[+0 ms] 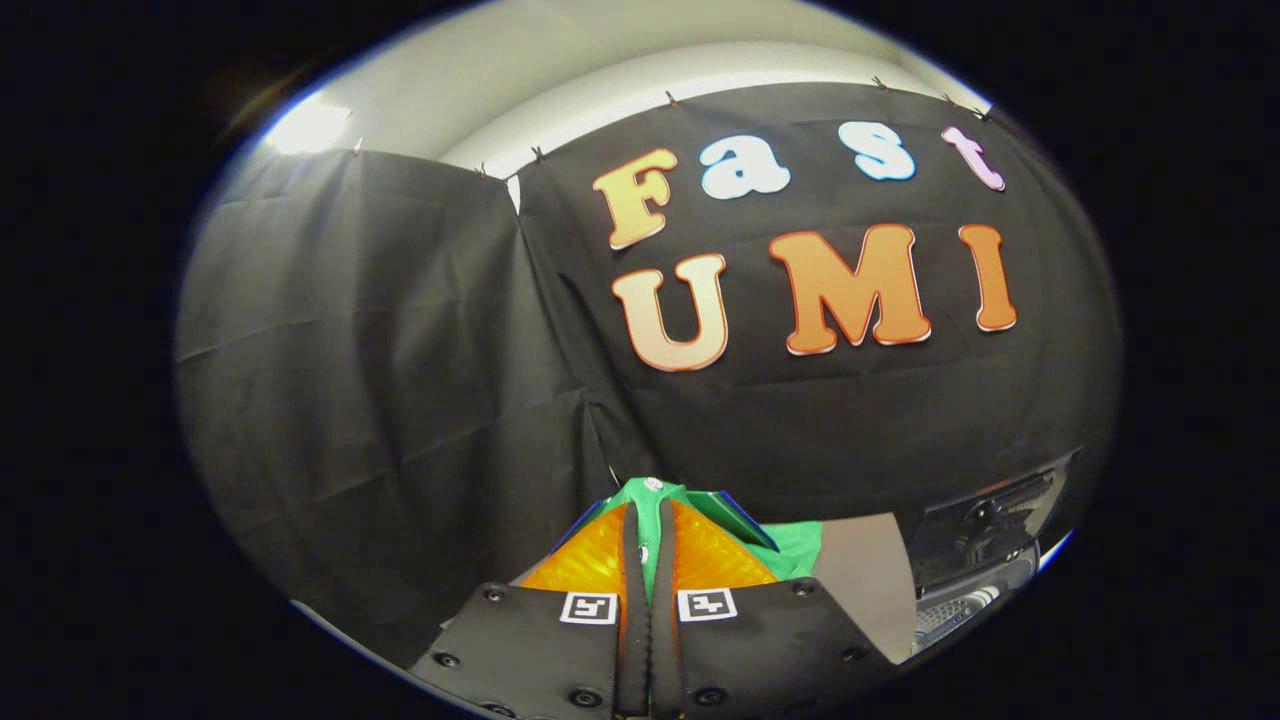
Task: Put the clothes into the washing machine and then close the washing machine lid.
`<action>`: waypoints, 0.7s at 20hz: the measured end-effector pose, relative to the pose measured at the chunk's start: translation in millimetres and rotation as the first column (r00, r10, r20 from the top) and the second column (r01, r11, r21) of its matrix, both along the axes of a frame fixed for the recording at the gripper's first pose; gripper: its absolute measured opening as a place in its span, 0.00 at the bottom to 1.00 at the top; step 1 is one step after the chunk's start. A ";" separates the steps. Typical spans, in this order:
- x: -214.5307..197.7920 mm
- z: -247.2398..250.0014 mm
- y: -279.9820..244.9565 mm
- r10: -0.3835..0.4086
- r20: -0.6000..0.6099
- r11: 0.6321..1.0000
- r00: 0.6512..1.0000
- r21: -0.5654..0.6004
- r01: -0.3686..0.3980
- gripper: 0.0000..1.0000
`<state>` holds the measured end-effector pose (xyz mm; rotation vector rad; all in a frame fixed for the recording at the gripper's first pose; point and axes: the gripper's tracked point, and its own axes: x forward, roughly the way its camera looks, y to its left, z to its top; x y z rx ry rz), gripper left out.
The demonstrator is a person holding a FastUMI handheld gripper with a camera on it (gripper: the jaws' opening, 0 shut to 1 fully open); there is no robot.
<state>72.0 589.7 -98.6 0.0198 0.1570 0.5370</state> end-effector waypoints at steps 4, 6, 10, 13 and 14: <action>-12.3 45.4 -25.3 0.011 0.074 0.999 0.997 0.034 -0.014 0.09; -16.9 68.0 -46.1 0.009 0.104 0.999 0.995 0.044 -0.014 0.09; -12.2 101.6 -96.0 0.010 0.135 0.998 0.991 0.052 -0.018 0.09; -7.1 123.6 -139.6 0.011 0.162 0.999 0.987 0.043 -0.018 0.09; -3.2 130.1 -153.5 0.010 0.168 0.999 0.986 0.040 -0.017 0.09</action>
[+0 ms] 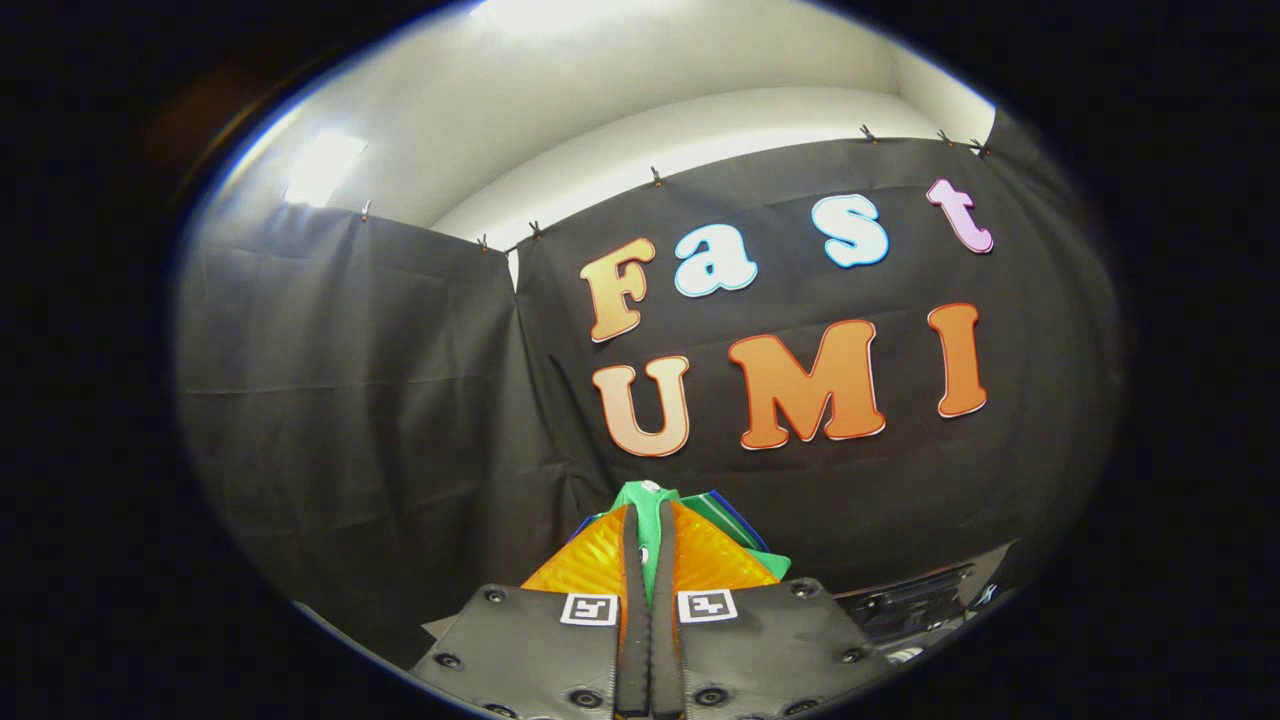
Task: Put the clothes into the washing machine and then close the washing machine lid.
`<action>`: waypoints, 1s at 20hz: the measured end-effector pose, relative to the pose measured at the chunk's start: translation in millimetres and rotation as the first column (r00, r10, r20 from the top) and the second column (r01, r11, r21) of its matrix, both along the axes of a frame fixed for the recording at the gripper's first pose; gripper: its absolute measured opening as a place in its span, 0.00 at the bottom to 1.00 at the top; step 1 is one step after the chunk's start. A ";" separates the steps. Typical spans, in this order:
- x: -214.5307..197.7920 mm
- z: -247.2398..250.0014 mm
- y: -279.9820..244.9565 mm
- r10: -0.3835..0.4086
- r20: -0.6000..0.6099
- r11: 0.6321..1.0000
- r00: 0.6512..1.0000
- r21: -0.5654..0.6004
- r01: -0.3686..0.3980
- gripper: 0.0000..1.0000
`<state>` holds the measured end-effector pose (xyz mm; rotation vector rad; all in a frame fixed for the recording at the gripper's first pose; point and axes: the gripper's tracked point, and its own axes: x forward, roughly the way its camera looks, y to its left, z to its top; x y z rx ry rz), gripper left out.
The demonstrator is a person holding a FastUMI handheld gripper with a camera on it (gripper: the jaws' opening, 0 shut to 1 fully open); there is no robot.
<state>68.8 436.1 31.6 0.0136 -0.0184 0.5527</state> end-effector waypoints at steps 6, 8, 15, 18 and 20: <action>23.8 18.2 -95.8 -0.048 0.031 0.998 0.998 -0.030 0.049 0.09; 31.8 25.0 -126.6 -0.055 0.031 0.998 0.998 -0.020 0.055 0.09; 70.4 49.2 -214.2 -0.071 0.035 0.997 0.997 0.011 0.070 0.09; 78.1 55.8 -240.1 -0.057 0.041 0.998 0.998 0.018 0.056 0.09; 87.4 51.1 -255.1 -0.065 0.042 0.998 0.997 0.011 0.065 0.09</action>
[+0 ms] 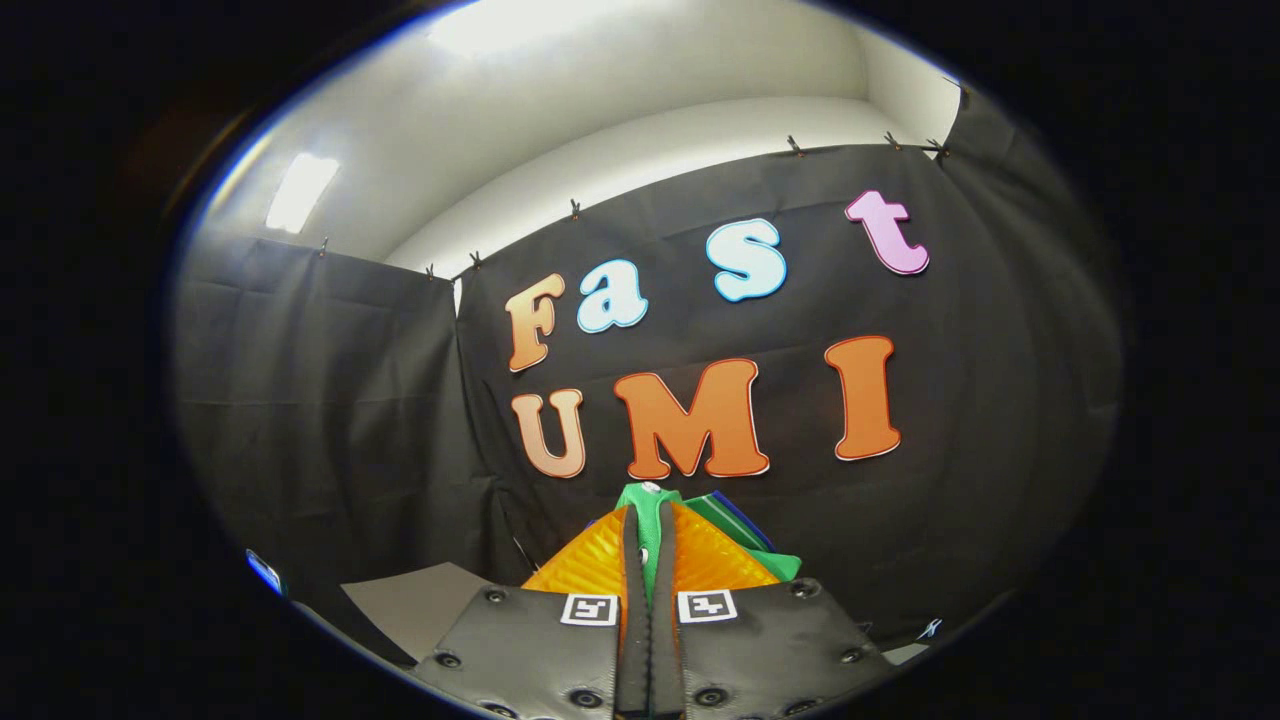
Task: Put the clothes into the washing machine and then close the washing machine lid.
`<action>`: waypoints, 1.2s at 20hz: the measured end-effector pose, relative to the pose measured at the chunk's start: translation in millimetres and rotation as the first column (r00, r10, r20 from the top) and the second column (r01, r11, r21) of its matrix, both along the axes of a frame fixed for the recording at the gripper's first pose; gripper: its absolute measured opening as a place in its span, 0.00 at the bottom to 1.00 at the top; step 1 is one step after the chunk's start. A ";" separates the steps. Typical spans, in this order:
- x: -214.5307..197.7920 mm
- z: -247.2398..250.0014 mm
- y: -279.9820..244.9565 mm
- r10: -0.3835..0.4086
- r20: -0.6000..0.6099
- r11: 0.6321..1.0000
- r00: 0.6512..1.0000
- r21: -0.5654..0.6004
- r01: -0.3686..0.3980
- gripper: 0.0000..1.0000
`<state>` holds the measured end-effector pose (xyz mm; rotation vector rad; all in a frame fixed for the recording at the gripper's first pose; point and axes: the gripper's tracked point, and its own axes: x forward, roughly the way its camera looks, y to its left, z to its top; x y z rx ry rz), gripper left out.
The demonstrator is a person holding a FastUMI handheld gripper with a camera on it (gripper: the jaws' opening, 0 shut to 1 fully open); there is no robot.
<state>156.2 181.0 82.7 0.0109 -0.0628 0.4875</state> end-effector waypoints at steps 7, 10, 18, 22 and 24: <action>26.4 -57.0 -10.8 -0.044 -0.073 0.998 0.996 -0.040 0.041 0.09; 30.1 -53.4 -14.7 -0.076 -0.051 0.996 0.996 -0.040 0.074 0.09; 39.7 -95.2 -6.5 -0.144 -0.025 0.981 0.989 -0.135 0.139 0.09; 47.0 -150.4 -4.6 -0.178 -0.082 0.973 0.981 -0.162 0.163 0.09; 52.8 -180.7 -8.0 -0.199 -0.121 0.968 0.973 -0.182 0.175 0.09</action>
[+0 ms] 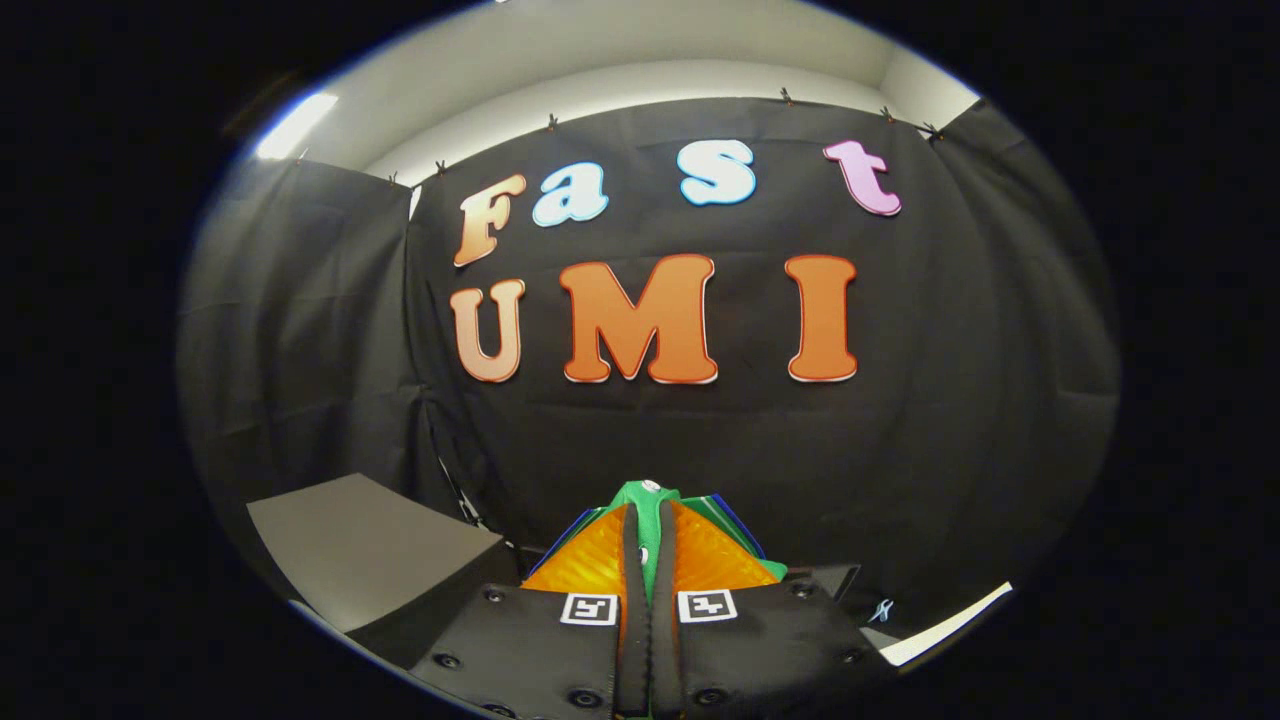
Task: Put the clothes into the washing machine and then close the washing machine lid.
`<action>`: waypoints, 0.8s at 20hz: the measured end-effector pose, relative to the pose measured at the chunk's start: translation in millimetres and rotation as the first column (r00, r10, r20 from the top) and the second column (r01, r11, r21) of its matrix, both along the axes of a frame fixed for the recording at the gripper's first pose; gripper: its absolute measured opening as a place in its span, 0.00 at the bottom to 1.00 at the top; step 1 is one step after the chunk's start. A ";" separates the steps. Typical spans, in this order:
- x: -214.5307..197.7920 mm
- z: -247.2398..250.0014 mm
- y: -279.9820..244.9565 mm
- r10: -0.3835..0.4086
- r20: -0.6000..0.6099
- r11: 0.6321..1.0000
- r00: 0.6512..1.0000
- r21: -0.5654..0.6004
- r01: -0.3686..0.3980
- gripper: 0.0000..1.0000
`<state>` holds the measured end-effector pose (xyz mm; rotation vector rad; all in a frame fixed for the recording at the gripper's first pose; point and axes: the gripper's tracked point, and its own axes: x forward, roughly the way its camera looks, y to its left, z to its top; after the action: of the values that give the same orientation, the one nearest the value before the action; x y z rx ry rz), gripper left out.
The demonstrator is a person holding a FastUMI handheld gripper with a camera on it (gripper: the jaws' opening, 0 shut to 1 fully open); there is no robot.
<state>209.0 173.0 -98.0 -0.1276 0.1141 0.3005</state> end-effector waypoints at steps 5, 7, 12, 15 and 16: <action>13.3 -67.2 -19.2 -0.068 -0.102 0.997 0.993 -0.031 0.065 0.09; 13.2 -91.7 -30.9 -0.101 -0.153 0.995 0.983 -0.018 0.099 0.09; 6.5 -152.4 -60.4 -0.166 -0.274 0.985 0.947 0.007 0.175 0.09; 5.2 -183.1 -66.6 -0.187 -0.331 0.981 0.925 -0.011 0.195 0.09; 5.1 -193.4 -69.3 -0.191 -0.350 0.980 0.917 -0.017 0.198 0.09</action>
<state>214.0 103.7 -291.4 -0.0418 0.4766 0.1217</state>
